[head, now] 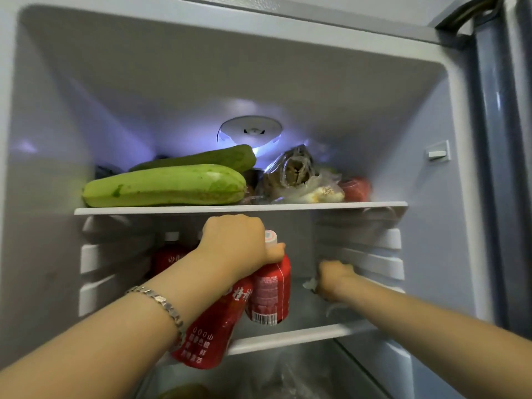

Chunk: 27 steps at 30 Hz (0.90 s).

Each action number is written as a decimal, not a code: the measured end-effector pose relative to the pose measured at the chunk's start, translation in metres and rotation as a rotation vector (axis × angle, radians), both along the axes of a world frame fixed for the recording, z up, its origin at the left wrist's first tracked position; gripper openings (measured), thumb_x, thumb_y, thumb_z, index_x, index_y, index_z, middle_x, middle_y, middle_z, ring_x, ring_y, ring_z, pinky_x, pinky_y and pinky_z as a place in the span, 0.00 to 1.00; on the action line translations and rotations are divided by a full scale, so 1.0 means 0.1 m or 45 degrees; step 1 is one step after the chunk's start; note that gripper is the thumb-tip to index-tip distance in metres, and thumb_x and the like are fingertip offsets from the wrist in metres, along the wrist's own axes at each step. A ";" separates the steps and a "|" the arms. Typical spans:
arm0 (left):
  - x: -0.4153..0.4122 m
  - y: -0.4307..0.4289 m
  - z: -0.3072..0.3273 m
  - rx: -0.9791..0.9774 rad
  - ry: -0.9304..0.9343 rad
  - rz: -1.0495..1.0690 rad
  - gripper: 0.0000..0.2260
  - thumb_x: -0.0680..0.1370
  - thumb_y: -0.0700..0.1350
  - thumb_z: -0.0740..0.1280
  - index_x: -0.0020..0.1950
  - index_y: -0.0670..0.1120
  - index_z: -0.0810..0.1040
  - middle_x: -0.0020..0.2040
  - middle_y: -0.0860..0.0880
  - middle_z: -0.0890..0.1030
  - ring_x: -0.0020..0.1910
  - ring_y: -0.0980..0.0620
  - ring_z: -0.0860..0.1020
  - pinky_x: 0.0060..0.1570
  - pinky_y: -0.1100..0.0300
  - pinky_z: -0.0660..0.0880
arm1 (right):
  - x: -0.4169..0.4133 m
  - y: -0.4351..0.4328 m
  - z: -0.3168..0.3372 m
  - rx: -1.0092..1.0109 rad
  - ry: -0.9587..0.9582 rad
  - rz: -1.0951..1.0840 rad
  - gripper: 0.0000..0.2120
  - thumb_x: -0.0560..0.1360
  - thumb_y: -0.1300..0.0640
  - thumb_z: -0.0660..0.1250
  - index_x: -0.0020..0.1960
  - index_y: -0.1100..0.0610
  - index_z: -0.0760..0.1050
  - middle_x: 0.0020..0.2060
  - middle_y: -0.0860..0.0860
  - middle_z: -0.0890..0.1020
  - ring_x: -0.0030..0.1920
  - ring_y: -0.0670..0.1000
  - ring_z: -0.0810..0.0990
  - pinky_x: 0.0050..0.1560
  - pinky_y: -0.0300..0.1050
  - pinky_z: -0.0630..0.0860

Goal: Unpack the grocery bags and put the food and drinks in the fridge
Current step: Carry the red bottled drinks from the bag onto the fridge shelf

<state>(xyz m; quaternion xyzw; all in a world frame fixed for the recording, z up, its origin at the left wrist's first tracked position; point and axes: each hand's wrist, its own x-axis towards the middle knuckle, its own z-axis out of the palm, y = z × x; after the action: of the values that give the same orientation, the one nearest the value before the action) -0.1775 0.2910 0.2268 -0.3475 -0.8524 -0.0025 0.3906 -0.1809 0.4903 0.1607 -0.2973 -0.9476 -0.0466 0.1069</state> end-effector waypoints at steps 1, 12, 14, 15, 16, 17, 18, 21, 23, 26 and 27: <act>-0.01 -0.01 0.01 0.010 -0.011 0.005 0.20 0.76 0.65 0.57 0.41 0.48 0.66 0.51 0.47 0.80 0.52 0.45 0.78 0.44 0.57 0.67 | -0.03 0.06 0.00 0.035 0.094 0.023 0.20 0.78 0.48 0.61 0.66 0.58 0.70 0.65 0.57 0.74 0.67 0.57 0.72 0.65 0.47 0.68; -0.05 0.05 0.05 0.040 -0.111 0.000 0.23 0.75 0.65 0.58 0.32 0.48 0.61 0.44 0.49 0.76 0.52 0.46 0.77 0.45 0.58 0.67 | -0.38 0.40 -0.18 -0.170 -0.247 0.083 0.43 0.72 0.27 0.48 0.78 0.51 0.47 0.78 0.53 0.48 0.77 0.58 0.45 0.74 0.60 0.41; -0.04 0.07 0.05 0.022 -0.112 -0.010 0.23 0.75 0.65 0.58 0.32 0.48 0.61 0.40 0.50 0.71 0.51 0.46 0.77 0.45 0.58 0.67 | -0.38 0.41 -0.21 -0.103 -0.238 0.095 0.43 0.71 0.26 0.47 0.78 0.50 0.46 0.78 0.54 0.46 0.77 0.58 0.44 0.75 0.60 0.41; -0.04 0.08 0.05 0.021 -0.117 -0.014 0.24 0.75 0.65 0.58 0.32 0.48 0.60 0.39 0.50 0.70 0.50 0.46 0.77 0.44 0.58 0.67 | -0.36 0.40 -0.24 -0.061 -0.203 0.122 0.42 0.72 0.26 0.46 0.78 0.49 0.45 0.77 0.54 0.44 0.77 0.57 0.42 0.75 0.58 0.41; -0.04 0.08 0.05 0.024 -0.120 -0.015 0.24 0.75 0.65 0.59 0.32 0.48 0.60 0.38 0.50 0.69 0.48 0.46 0.76 0.44 0.58 0.66 | -0.35 0.39 -0.25 -0.052 -0.147 0.174 0.40 0.73 0.28 0.46 0.78 0.48 0.45 0.77 0.54 0.42 0.77 0.56 0.41 0.75 0.56 0.41; -0.05 0.08 0.06 0.026 -0.123 -0.012 0.24 0.75 0.65 0.58 0.32 0.48 0.60 0.37 0.51 0.67 0.46 0.47 0.75 0.44 0.59 0.66 | -0.34 0.37 -0.24 -0.066 -0.102 0.229 0.38 0.74 0.29 0.46 0.78 0.48 0.45 0.77 0.54 0.41 0.77 0.55 0.40 0.75 0.55 0.41; -0.05 0.07 0.08 0.021 -0.129 -0.006 0.23 0.75 0.65 0.58 0.32 0.47 0.61 0.35 0.51 0.66 0.44 0.47 0.72 0.44 0.59 0.66 | -0.35 0.36 -0.24 -0.099 -0.081 0.263 0.37 0.75 0.31 0.46 0.78 0.48 0.46 0.77 0.54 0.41 0.77 0.55 0.40 0.75 0.54 0.41; -0.08 0.08 0.06 -0.009 -0.174 0.016 0.23 0.76 0.64 0.58 0.32 0.47 0.61 0.32 0.52 0.63 0.42 0.49 0.69 0.44 0.59 0.66 | -0.36 0.36 -0.16 -0.562 -0.103 0.303 0.33 0.77 0.33 0.48 0.77 0.48 0.53 0.77 0.50 0.52 0.77 0.54 0.52 0.76 0.51 0.51; -0.09 0.09 0.05 -0.012 -0.186 0.022 0.24 0.75 0.65 0.58 0.32 0.47 0.61 0.33 0.52 0.64 0.42 0.49 0.69 0.43 0.59 0.65 | -0.42 0.42 -0.12 -0.639 -0.070 0.277 0.32 0.78 0.34 0.47 0.76 0.49 0.58 0.76 0.50 0.58 0.75 0.54 0.59 0.73 0.49 0.60; -0.09 0.08 0.08 -0.009 -0.174 0.041 0.24 0.75 0.65 0.58 0.32 0.47 0.61 0.38 0.49 0.67 0.45 0.48 0.72 0.43 0.60 0.65 | -0.45 0.44 -0.09 -0.495 -0.021 0.192 0.31 0.79 0.37 0.47 0.77 0.53 0.56 0.76 0.52 0.57 0.75 0.54 0.58 0.72 0.47 0.59; -0.09 0.07 0.09 -0.005 -0.176 0.047 0.24 0.76 0.65 0.58 0.32 0.48 0.61 0.39 0.49 0.68 0.46 0.48 0.72 0.43 0.60 0.65 | -0.42 0.42 -0.10 -0.475 -0.041 0.198 0.31 0.80 0.38 0.47 0.77 0.53 0.53 0.77 0.52 0.55 0.76 0.53 0.56 0.73 0.47 0.56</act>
<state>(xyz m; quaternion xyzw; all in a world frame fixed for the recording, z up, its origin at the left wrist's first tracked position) -0.1868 0.2981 0.2358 -0.3317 -0.8835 -0.0176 0.3302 -0.2229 0.5325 0.1511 -0.2371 -0.9615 0.1334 0.0383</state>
